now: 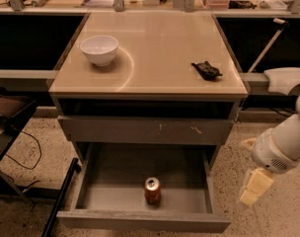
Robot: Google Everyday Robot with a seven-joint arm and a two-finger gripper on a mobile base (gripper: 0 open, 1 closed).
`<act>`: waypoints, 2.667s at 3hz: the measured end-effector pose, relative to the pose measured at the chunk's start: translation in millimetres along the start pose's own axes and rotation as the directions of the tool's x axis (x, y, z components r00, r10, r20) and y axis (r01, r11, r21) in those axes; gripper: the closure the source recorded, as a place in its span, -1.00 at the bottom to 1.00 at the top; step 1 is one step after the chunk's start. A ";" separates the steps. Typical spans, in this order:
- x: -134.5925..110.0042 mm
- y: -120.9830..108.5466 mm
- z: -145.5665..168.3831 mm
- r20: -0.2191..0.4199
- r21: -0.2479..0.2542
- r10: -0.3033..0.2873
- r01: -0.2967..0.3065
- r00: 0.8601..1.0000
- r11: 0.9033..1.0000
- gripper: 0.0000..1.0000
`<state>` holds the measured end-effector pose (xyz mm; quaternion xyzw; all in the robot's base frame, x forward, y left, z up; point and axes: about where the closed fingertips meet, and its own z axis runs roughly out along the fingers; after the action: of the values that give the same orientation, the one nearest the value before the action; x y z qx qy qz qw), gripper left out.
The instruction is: Pick coke can from middle drawer and place on counter
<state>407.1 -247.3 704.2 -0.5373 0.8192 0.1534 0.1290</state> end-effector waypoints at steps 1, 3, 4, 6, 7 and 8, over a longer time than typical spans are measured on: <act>7.1 3.4 16.2 -0.004 -0.032 0.011 -0.012 1.000 0.999 -1.00; -9.5 3.2 53.5 0.199 -0.067 -0.028 0.042 0.980 0.997 -1.00; -47.8 -4.8 78.0 0.450 -0.056 -0.070 0.107 0.890 0.993 -1.00; -77.1 -9.0 68.9 0.576 0.046 -0.129 0.126 0.807 0.991 -1.00; -76.9 1.9 84.4 0.547 0.100 -0.179 0.148 0.818 0.984 -1.00; -88.7 16.8 124.3 0.537 0.167 -0.227 0.161 0.812 0.973 -1.00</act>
Offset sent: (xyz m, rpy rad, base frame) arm -0.0123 0.0081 -0.0309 0.0855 0.0183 0.0191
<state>432.0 -117.9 625.2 -0.5426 0.6950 0.2415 0.4053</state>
